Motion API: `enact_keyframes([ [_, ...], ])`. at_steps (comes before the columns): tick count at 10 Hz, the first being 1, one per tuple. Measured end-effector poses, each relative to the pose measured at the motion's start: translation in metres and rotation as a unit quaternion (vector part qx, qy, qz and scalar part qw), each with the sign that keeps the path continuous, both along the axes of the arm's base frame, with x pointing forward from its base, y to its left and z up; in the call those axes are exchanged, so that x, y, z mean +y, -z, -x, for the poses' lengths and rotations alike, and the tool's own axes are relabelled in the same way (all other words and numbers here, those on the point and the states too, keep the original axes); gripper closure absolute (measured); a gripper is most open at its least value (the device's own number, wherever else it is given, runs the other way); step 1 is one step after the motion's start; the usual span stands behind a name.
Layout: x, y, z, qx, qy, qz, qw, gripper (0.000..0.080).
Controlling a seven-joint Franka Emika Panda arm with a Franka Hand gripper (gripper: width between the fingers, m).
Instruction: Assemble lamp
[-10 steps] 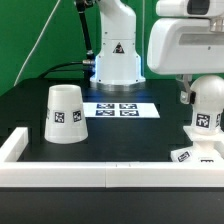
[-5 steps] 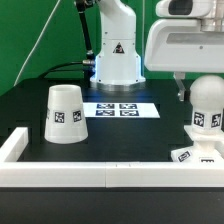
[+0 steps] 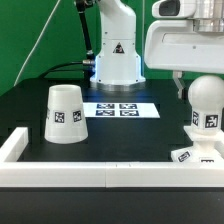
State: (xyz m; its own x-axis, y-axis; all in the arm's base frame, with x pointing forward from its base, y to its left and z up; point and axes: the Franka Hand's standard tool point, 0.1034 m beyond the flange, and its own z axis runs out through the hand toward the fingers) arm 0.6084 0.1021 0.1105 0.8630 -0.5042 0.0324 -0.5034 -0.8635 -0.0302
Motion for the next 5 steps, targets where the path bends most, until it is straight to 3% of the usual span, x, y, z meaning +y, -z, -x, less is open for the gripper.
enact_keyframes([
  [3, -0.0005, -0.0001, 0.0001, 0.003, 0.105, -0.011, 0.994, 0.022],
  [5, 0.0028, -0.0001, 0.0033, 0.008, 0.248, -0.031, 0.968, 0.022],
])
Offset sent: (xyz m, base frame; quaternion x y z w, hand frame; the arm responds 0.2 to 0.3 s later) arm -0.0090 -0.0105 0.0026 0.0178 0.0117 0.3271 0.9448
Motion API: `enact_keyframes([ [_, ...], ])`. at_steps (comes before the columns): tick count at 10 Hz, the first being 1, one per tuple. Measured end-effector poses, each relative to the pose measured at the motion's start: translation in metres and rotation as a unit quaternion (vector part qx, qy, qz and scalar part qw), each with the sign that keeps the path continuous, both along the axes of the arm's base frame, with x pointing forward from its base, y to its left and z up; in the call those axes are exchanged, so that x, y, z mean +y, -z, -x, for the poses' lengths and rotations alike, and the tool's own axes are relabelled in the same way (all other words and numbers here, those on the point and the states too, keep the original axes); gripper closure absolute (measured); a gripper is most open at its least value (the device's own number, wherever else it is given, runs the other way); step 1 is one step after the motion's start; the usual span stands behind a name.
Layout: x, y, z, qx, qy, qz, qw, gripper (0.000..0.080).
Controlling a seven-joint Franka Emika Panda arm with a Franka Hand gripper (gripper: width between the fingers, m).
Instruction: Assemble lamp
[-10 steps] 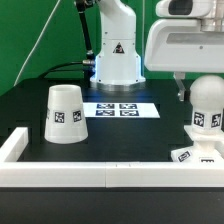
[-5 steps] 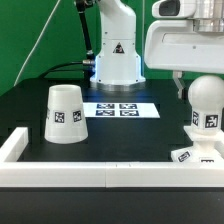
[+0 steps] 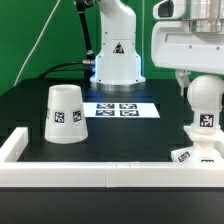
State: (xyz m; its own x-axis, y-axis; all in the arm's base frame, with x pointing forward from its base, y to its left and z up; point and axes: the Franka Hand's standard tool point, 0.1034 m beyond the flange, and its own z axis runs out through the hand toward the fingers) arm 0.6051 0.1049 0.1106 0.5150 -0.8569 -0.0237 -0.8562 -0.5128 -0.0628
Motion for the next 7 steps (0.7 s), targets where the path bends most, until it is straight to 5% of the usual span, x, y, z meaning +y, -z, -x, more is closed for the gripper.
enact_keyframes([
  [5, 0.0067, -0.0015, -0.001, 0.008, 0.176, -0.023, 0.984, 0.022],
  [7, 0.009, -0.0009, -0.0006, 0.008, 0.174, -0.025, 0.984, 0.0161],
])
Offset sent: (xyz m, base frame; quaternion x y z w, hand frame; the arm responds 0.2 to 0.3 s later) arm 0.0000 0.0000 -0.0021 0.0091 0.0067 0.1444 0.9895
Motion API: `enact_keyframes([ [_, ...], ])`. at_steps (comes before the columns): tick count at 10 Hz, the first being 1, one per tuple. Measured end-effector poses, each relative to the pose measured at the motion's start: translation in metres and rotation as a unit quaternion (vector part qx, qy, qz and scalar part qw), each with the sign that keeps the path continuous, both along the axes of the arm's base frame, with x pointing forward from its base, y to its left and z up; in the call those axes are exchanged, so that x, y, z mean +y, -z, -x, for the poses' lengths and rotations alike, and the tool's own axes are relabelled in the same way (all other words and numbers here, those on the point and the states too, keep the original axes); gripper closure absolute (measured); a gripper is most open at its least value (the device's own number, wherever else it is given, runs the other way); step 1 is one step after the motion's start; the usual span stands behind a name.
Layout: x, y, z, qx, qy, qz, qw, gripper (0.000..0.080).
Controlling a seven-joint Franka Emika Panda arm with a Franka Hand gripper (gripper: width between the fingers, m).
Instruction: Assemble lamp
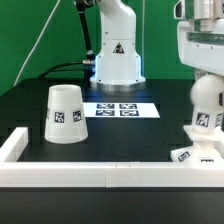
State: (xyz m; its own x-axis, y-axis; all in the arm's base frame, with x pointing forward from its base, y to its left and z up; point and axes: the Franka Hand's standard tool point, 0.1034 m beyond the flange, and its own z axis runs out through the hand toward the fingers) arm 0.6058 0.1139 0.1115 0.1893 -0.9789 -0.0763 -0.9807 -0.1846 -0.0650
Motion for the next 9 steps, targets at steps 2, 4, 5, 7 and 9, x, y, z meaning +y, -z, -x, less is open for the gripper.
enact_keyframes([
  [2, 0.0001, 0.0005, 0.0002, -0.003, -0.038, 0.002, 0.999, 0.0103],
  [4, -0.0042, 0.0012, 0.0002, -0.01, -0.142, 0.009, 0.99, 0.0103],
  [5, -0.0062, 0.0016, 0.0001, -0.017, -0.218, 0.013, 0.976, 0.0101],
  [7, -0.0066, 0.0029, 0.0004, -0.022, -0.288, 0.016, 0.957, 0.0101],
  [9, -0.0068, 0.0032, 0.0005, -0.029, -0.37, 0.02, 0.928, 0.0101],
])
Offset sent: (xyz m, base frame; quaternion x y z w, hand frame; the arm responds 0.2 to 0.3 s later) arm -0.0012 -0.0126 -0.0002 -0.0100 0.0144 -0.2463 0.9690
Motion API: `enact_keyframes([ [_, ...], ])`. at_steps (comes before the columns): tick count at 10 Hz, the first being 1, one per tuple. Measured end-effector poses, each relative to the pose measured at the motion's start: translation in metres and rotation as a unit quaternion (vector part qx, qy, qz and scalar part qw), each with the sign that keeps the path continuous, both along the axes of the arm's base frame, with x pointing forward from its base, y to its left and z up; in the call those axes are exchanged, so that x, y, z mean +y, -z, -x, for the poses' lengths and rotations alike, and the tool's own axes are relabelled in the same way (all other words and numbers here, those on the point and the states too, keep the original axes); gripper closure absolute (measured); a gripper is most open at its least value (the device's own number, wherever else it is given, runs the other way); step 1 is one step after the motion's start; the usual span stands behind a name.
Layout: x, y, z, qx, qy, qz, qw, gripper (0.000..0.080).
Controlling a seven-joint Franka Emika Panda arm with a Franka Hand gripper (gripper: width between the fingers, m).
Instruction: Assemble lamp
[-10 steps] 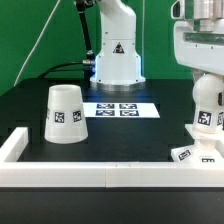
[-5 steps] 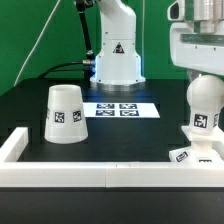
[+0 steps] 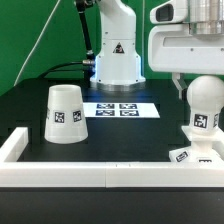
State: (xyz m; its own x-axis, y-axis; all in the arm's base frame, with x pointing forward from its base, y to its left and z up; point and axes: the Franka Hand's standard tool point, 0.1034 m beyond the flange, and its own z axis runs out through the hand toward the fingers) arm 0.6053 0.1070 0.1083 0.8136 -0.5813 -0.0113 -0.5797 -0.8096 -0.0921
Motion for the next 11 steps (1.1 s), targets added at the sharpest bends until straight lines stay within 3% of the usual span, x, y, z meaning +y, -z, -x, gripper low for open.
enact_keyframes([
  [2, -0.001, -0.001, -0.001, -0.011, -0.132, 0.016, 0.991, 0.0101],
  [3, -0.003, -0.001, -0.002, -0.02, -0.223, 0.024, 0.974, 0.0101],
  [6, -0.008, -0.001, -0.003, -0.03, -0.417, 0.04, 0.907, 0.0101],
  [9, -0.011, -0.001, -0.003, -0.034, -0.503, 0.045, 0.862, 0.0101],
  [11, -0.01, -0.001, -0.003, -0.035, -0.588, 0.052, 0.807, 0.0101],
])
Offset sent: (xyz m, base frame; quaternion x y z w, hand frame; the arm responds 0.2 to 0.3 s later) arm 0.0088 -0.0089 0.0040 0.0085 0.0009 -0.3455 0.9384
